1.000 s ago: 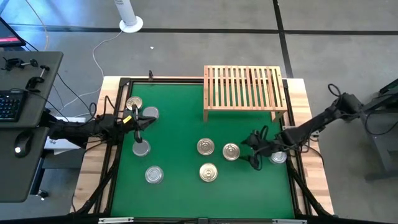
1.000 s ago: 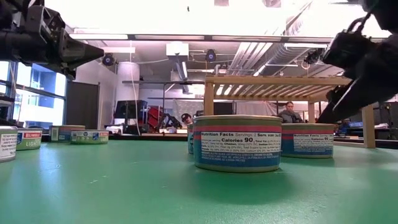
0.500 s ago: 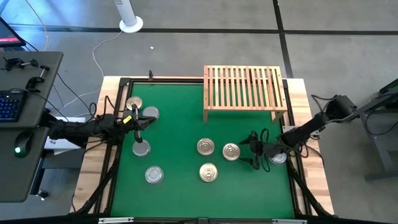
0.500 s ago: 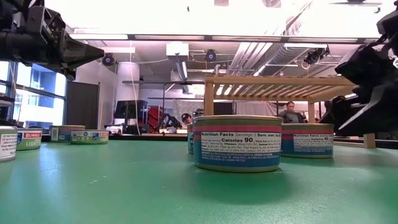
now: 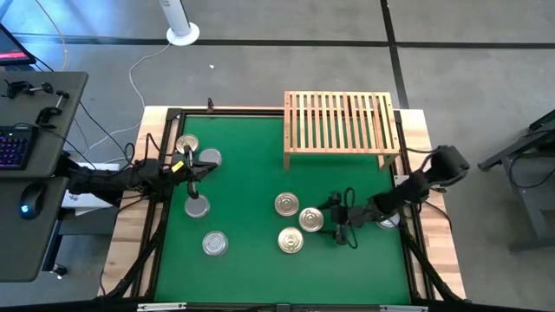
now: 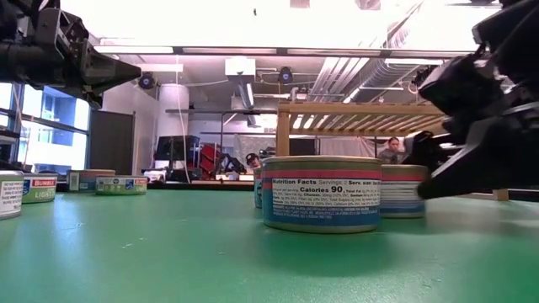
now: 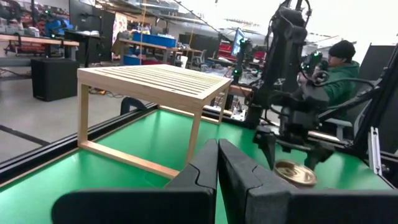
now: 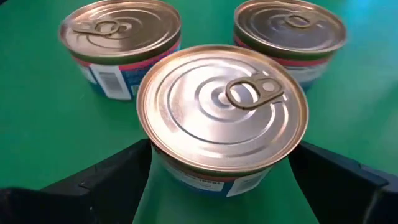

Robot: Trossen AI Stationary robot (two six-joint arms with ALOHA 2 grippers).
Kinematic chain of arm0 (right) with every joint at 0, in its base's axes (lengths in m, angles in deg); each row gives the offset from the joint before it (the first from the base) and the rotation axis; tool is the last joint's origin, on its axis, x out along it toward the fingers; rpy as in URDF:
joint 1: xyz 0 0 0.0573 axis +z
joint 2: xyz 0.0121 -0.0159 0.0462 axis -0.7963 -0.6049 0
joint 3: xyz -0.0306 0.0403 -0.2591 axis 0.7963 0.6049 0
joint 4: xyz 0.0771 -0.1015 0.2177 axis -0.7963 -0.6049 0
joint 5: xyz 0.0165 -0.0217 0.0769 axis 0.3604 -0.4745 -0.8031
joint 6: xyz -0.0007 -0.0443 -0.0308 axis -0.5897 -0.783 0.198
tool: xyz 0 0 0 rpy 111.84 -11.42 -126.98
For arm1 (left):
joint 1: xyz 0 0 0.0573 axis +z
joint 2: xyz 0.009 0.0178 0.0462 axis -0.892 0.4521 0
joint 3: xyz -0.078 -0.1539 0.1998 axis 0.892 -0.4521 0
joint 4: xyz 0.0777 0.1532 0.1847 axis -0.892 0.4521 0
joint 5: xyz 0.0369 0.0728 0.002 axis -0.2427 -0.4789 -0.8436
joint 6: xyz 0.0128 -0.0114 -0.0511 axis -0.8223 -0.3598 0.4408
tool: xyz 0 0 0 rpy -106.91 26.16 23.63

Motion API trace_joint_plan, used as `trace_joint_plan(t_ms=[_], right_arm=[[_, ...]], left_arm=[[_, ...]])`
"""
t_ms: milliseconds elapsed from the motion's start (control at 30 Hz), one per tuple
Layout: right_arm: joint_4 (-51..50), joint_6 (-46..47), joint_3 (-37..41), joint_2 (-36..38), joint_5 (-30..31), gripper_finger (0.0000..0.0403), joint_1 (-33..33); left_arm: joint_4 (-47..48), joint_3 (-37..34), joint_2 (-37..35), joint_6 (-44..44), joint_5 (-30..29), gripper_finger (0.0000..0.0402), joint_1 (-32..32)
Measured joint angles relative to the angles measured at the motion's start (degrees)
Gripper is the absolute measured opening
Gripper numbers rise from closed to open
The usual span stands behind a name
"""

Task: Stack canned seafood by type on shelf
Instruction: Put the blue pink tuna can on the shelf

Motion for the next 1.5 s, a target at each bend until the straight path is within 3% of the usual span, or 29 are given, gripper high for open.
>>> trace_joint_plan(t_ms=[233, 433, 733, 967, 1233, 1500], right_arm=[[-4.6, 5.4, -8.2, -7.9, -0.8, 0.0371, -1.0], [-7.7, 5.7, -12.9, -10.1, -0.1, 0.0372, -1.5], [-6.7, 7.4, -14.6, -10.4, -0.3, 0.0371, -1.9], [-1.8, 9.2, -14.5, -10.4, 2.7, 0.0371, -1.9], [-0.4, 6.9, -14.5, -10.3, 4.9, 0.0371, -1.9], [-0.7, 3.9, -17.7, -12.0, 3.4, 0.0371, -2.2]], left_arm=[[0.2, 0.0, 0.8, -0.5, 1.8, 0.0, 0.0], [0.3, 0.0, 5.4, -0.5, 3.1, 0.0, 0.0], [-2.0, 0.0, 14.1, 1.9, 7.0, 0.0, -0.3], [-5.5, 0.0, 22.1, 5.1, 9.3, 0.0, -4.5], [-16.9, 0.0, 34.5, 10.3, 8.9, 0.0, -11.2], [-21.0, 6.3, 55.2, 15.6, 6.7, 0.0, -16.2]])
